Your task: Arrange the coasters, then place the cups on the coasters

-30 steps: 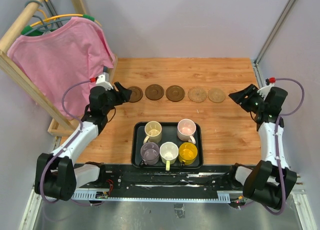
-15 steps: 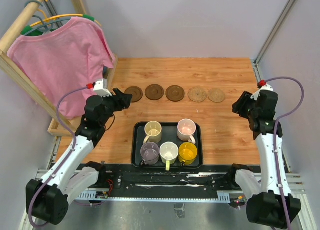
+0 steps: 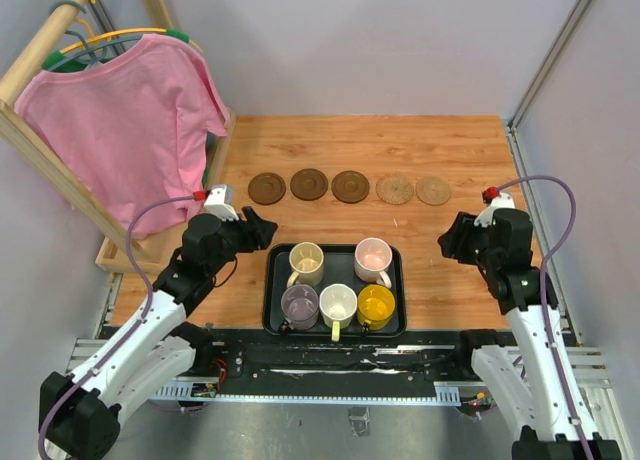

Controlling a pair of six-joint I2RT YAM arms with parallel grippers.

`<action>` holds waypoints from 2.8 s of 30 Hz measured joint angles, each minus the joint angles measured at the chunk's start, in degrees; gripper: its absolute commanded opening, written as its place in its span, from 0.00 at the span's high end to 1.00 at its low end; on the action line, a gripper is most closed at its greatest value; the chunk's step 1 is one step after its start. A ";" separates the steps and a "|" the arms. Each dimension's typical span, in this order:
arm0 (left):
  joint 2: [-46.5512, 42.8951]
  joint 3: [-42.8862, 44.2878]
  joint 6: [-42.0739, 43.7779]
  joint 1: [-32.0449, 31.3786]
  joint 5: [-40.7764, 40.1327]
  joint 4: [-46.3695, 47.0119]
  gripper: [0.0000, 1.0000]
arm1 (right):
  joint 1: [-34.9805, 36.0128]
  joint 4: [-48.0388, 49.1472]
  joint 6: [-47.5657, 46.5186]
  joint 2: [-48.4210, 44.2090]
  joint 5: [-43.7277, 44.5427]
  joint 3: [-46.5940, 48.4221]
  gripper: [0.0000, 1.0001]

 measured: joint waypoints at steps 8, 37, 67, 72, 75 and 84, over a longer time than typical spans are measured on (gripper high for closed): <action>0.70 -1.29 -0.15 -5.75 0.28 -1.66 0.23 | 9.27 -1.66 1.09 -1.18 -0.17 -0.13 0.37; -0.44 -7.50 -1.31 -11.21 11.17 -0.33 0.20 | 34.91 6.91 5.35 24.55 4.63 -0.68 0.38; 0.35 -9.25 -4.07 -14.47 11.30 -2.25 0.20 | 38.60 10.08 5.70 32.22 5.18 -1.46 0.62; 0.66 -9.25 -4.11 -14.47 10.91 -2.23 0.20 | 38.75 9.66 5.77 32.65 7.41 -1.46 0.74; 0.68 -9.25 -4.24 -14.47 10.49 -2.23 0.20 | 39.26 9.31 5.60 32.76 8.63 -1.46 0.93; 0.87 -9.25 -4.28 -14.47 10.12 -2.16 0.20 | 40.02 9.38 5.33 32.83 10.16 -1.42 0.99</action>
